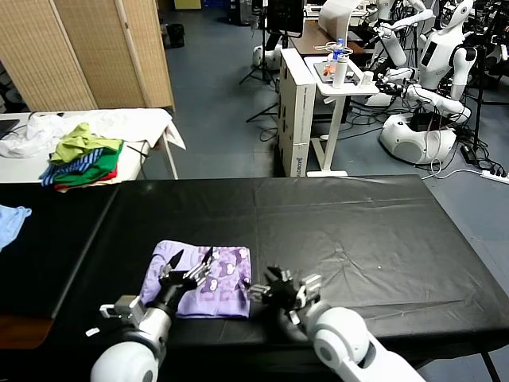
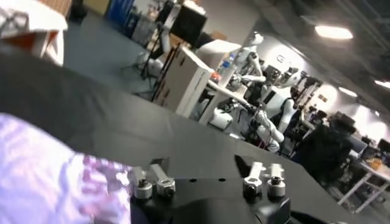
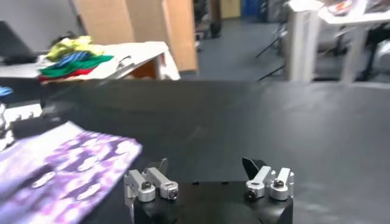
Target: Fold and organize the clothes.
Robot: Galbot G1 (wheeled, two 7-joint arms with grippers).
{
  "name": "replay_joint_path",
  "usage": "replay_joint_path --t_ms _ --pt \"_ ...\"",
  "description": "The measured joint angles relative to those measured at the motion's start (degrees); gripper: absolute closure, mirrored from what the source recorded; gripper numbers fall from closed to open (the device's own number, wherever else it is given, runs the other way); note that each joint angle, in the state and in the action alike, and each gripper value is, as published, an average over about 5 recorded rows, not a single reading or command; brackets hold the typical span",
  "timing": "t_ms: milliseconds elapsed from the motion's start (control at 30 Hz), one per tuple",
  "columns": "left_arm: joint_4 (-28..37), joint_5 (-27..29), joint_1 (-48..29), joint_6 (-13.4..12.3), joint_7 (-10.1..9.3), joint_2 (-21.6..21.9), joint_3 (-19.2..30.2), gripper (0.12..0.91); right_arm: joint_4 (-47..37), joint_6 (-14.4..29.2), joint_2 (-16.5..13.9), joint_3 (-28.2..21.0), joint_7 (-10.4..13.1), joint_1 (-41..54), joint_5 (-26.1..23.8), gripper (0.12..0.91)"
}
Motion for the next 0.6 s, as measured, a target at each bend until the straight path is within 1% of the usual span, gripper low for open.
replay_joint_path --t_ms 67,100,200,233,300,333,433,467,533,600 --pt "-0.1 0.2 0.4 -0.2 0.01 0.1 -0.4 0.123 -0.7 -0.2 0.9 -1.1 -0.1 0.2 -0.8 0.153" --pt "-0.1 0.2 0.6 -0.3 0.00 0.2 -0.6 0.123 -1.0 -0.2 1.1 -1.4 -0.1 0.3 -1.1 0.188" --pt "-0.2 0.1 1.1 -0.5 -0.10 0.3 -1.3 0.123 -1.4 -0.2 1.6 -1.8 -0.3 0.3 -1.5 0.351" --pt "-0.2 0.1 1.2 -0.5 -0.19 0.4 -1.6 0.123 -1.5 -0.2 1.6 -1.8 -0.4 0.3 -1.6 0.427" --pt "-0.3 -0.1 1.4 -0.6 -0.40 0.5 -2.1 0.123 -1.5 -0.1 1.7 -1.7 -0.6 0.3 -1.8 0.541" --pt "-0.3 -0.2 1.5 -0.7 -0.54 0.6 -2.4 0.123 -1.4 0.0 1.7 -1.5 -0.7 0.2 -1.9 0.617" --pt "-0.3 -0.3 1.7 -0.9 -0.94 0.7 -3.2 0.123 -1.2 0.0 1.6 -0.6 -1.0 -0.2 -2.1 0.793" --pt "-0.3 -0.4 1.8 -1.0 -1.02 0.7 -3.5 0.123 -1.0 0.0 1.5 -0.1 -1.2 -0.5 -2.2 0.835" --pt "-0.2 -0.5 1.9 -1.2 -1.10 0.8 -4.0 0.123 -0.6 -0.1 1.1 1.0 -1.6 -1.0 -2.1 0.882" --pt "-0.1 -0.6 2.0 -1.3 -1.12 1.0 -4.4 0.123 -0.1 -0.2 0.5 2.4 -2.1 -1.8 -1.8 0.886"
